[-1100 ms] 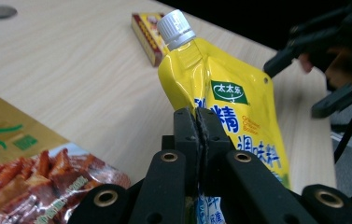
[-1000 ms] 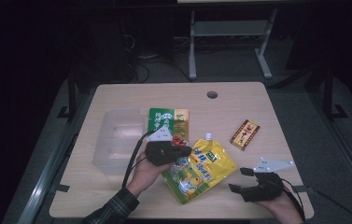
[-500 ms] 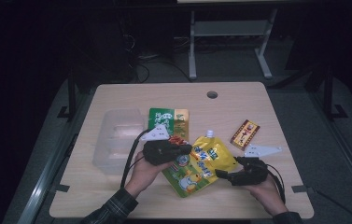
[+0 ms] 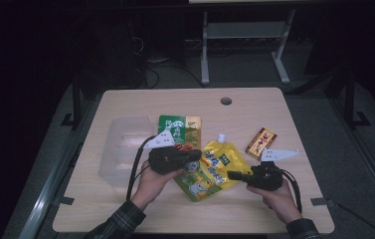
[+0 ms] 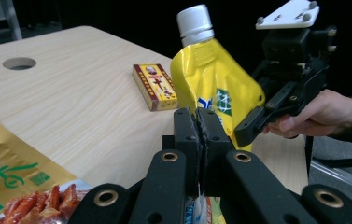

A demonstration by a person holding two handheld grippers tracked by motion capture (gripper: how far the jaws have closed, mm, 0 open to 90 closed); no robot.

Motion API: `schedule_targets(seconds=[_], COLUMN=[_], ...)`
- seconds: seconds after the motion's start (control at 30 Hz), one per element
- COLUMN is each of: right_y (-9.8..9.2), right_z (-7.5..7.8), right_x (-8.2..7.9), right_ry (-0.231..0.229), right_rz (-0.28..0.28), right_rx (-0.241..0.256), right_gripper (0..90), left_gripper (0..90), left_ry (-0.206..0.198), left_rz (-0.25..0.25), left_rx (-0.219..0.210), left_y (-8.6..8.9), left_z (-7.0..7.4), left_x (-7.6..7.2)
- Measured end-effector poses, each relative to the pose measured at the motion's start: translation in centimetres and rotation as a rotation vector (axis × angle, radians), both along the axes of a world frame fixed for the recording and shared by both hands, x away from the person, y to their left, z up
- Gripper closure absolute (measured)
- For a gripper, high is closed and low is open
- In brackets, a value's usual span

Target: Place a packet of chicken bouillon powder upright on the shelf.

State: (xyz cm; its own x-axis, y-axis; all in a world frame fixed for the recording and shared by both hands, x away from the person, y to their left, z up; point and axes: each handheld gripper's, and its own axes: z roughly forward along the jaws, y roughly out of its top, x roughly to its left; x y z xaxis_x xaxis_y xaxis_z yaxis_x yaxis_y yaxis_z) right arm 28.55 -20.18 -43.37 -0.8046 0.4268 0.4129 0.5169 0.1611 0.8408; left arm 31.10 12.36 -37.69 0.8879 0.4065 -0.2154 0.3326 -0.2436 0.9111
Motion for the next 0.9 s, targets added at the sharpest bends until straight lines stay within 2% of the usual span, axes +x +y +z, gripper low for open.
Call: schedule_targets(seconds=[0.1, 0.17, 0.33, 0.5, 0.67, 0.73, 0.9], right_y=[-0.1, -0.1, -0.2, 0.0, 0.6, 0.8, 1.1], right_z=[0.5, 1.4, 2.7, 3.8, 5.5, 5.8, 6.0], right_x=[-0.1, -0.1, 0.0, 0.3, 0.7, 0.8, 1.0], right_ry=[-0.021, -0.058, -0.107, -0.108, -0.124, -0.125, -0.13], right_rz=[0.004, 0.014, 0.028, 0.035, 0.065, 0.073, 0.081], right_rx=[-0.001, -0.01, -0.036, -0.062, -0.114, -0.131, -0.134], right_gripper=[85.6, 85.9, 86.2, 86.2, 86.4, 86.5, 86.6], left_gripper=[88.5, 88.5, 88.4, 88.4, 88.3, 88.2, 85.0], left_ry=[-0.005, -0.005, -0.006, 0.015, 0.05, 0.059, 0.05], left_rz=[0.001, 0.009, 0.014, 0.024, 0.012, 0.006, 0.01], left_rx=[0.005, 0.005, 0.025, 0.05, 0.108, 0.112, 0.121], left_y=[0.1, 0.3, 0.6, 0.8, 1.0, 1.1, 1.3], left_z=[0.1, 0.2, 0.0, -0.3, -1.6, -1.8, -1.7], left_x=[0.0, -0.1, -0.3, -0.5, -1.1, -1.1, -1.0])
